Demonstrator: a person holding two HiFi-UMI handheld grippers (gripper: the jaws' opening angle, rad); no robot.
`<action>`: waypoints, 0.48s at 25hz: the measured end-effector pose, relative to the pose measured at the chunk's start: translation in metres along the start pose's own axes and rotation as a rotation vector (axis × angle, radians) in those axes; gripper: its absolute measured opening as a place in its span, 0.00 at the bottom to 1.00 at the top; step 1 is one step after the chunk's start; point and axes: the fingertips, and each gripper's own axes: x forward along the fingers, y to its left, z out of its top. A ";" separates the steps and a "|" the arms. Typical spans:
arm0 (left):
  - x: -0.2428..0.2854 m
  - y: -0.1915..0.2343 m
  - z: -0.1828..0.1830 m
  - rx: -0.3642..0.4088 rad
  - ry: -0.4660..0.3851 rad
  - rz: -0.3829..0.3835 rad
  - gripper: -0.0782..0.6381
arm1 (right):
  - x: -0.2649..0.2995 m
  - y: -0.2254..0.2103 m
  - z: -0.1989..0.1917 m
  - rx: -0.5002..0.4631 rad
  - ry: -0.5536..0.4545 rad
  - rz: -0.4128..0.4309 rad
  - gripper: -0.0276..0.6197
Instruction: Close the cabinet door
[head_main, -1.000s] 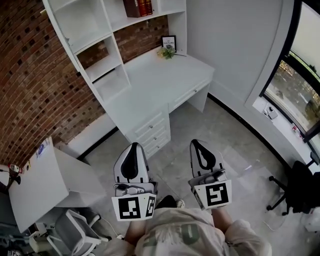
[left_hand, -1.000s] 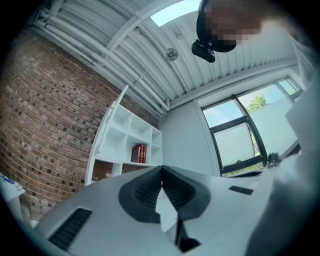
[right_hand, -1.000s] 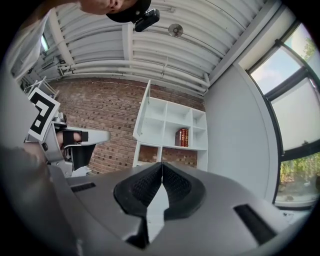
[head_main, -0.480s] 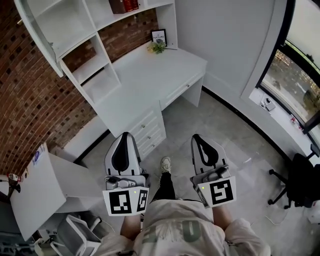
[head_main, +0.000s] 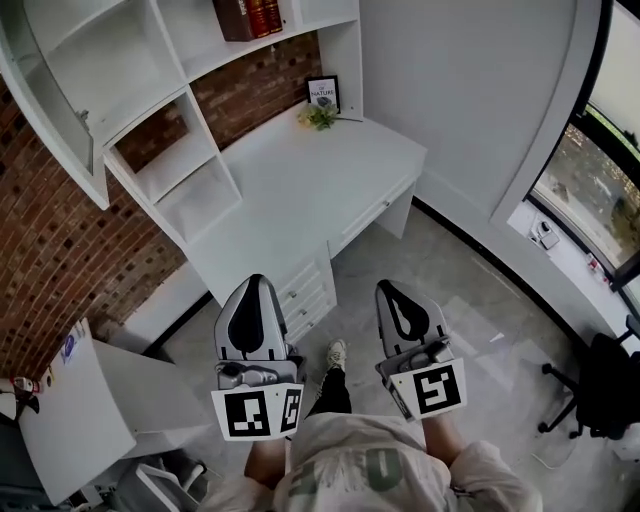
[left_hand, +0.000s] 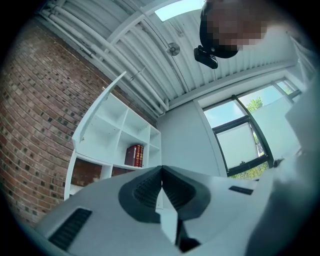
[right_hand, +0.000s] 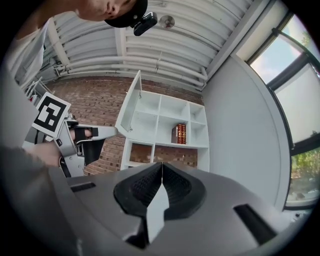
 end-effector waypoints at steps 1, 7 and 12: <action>0.015 0.008 -0.002 0.001 -0.003 0.002 0.13 | 0.016 -0.001 -0.003 0.004 0.006 0.006 0.07; 0.110 0.055 -0.014 -0.024 -0.027 -0.005 0.13 | 0.122 -0.012 -0.001 -0.056 0.002 0.048 0.07; 0.180 0.101 -0.020 -0.001 -0.065 0.012 0.13 | 0.215 -0.031 0.005 -0.104 -0.026 0.061 0.07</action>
